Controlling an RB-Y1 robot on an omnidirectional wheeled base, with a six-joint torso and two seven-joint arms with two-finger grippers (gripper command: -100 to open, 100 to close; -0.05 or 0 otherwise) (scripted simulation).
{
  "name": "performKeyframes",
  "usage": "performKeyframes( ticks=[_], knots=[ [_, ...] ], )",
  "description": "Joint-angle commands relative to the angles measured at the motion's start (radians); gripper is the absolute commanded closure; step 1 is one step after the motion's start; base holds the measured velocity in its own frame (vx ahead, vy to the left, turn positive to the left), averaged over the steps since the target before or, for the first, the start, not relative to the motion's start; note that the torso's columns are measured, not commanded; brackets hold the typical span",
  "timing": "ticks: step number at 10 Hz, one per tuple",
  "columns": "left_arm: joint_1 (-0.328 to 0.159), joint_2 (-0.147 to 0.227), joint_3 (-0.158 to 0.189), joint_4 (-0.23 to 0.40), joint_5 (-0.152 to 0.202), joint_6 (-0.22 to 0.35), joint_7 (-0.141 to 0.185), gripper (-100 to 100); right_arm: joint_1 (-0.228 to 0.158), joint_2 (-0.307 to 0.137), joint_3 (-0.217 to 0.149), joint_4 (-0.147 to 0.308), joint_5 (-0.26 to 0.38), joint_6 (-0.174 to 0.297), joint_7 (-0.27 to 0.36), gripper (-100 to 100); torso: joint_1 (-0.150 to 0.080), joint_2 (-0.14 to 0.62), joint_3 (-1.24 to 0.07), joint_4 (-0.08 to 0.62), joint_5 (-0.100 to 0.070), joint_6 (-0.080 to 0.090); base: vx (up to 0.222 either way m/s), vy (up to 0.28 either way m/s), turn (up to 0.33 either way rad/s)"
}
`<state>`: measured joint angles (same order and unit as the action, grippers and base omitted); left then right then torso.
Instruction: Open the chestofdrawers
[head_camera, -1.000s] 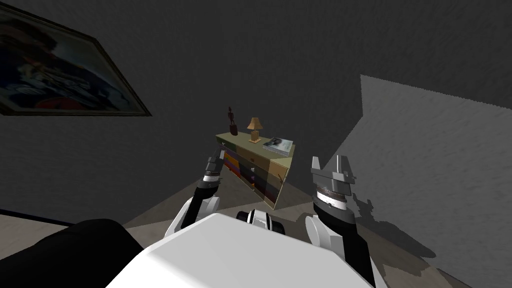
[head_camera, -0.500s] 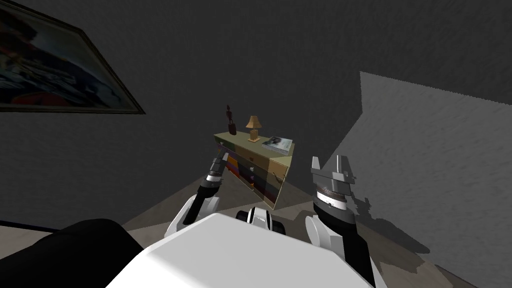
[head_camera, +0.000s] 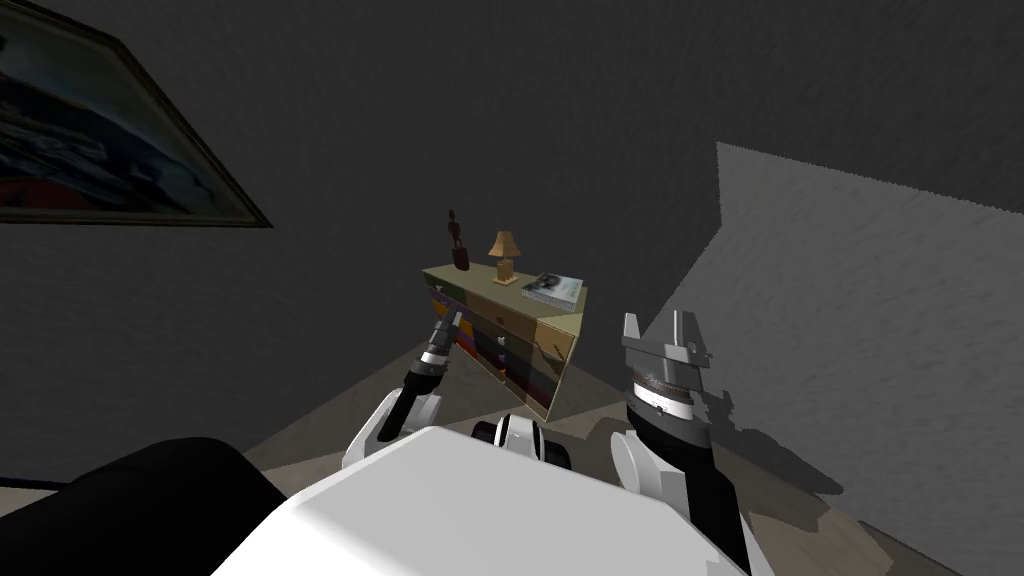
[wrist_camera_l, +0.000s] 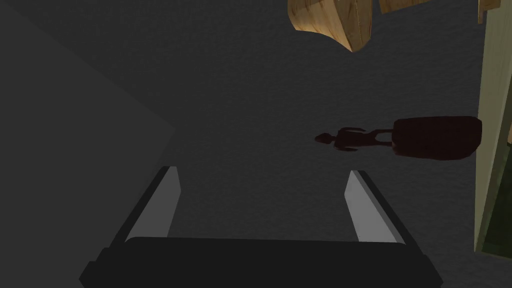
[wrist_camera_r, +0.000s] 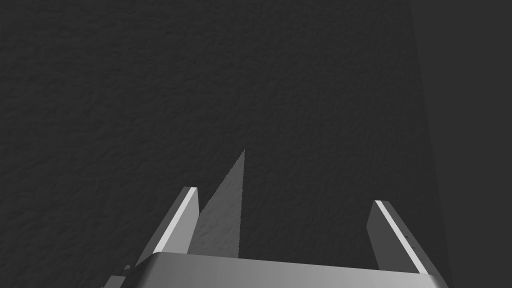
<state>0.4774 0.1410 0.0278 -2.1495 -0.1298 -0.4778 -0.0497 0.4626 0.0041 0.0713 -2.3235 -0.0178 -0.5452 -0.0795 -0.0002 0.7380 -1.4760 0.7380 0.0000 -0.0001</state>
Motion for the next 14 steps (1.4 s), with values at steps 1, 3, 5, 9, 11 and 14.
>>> performKeyframes(
  ticks=[1, 3, 5, 9, 11, 14],
  knots=[
    [-0.013, 0.0, -0.011, 0.056, -0.005, -0.005, -0.006, -100, 0.0, 0.0, 0.0, 0.0, 0.0, 0.0, 0.0, 0, 0.0, 0.0, 0.0, 0.0, 0.0, 0.0, 0.033, 0.003, -0.035],
    [-0.025, -0.002, -0.017, 0.101, -0.008, -0.008, -0.01, -100, 0.0, 0.0, 0.0, 0.0, 0.0, 0.0, 0.0, 0, 0.0, 0.0, 0.0, 0.0, 0.0, 0.0, 0.036, 0.001, -0.04],
    [-0.037, -0.006, -0.023, 0.144, -0.01, -0.011, -0.013, -100, 0.0, 0.0, 0.0, 0.0, 0.0, 0.0, 0.0, 0, 0.0, 0.0, 0.0, 0.0, 0.0, 0.0, 0.036, -0.002, -0.042],
    [-0.059, -0.018, -0.033, 0.223, -0.015, -0.018, -0.02, -100, 0.0, 0.0, 0.0, 0.0, 0.0, 0.0, 0.0, 0, 0.001, 0.0, 0.0, 0.0, 0.0, 0.0, 0.031, 0.005, -0.037],
    [-0.075, -0.022, -0.041, 0.28, -0.019, -0.022, -0.025, -100, 0.0, 0.0, 0.0, 0.0, 0.0, 0.0, 0.0, 0, 0.0, 0.0, 0.0, 0.0, 0.0, 0.0, 0.039, -0.001, -0.049],
    [-0.091, -0.019, -0.049, 0.339, -0.022, -0.027, -0.029, -100, 0.0, 0.0, 0.0, 0.0, 0.0, 0.0, 0.0, 0, 0.001, 0.0, 0.0, 0.0, 0.0, 0.0, 0.038, 0.005, -0.039]
  ],
)
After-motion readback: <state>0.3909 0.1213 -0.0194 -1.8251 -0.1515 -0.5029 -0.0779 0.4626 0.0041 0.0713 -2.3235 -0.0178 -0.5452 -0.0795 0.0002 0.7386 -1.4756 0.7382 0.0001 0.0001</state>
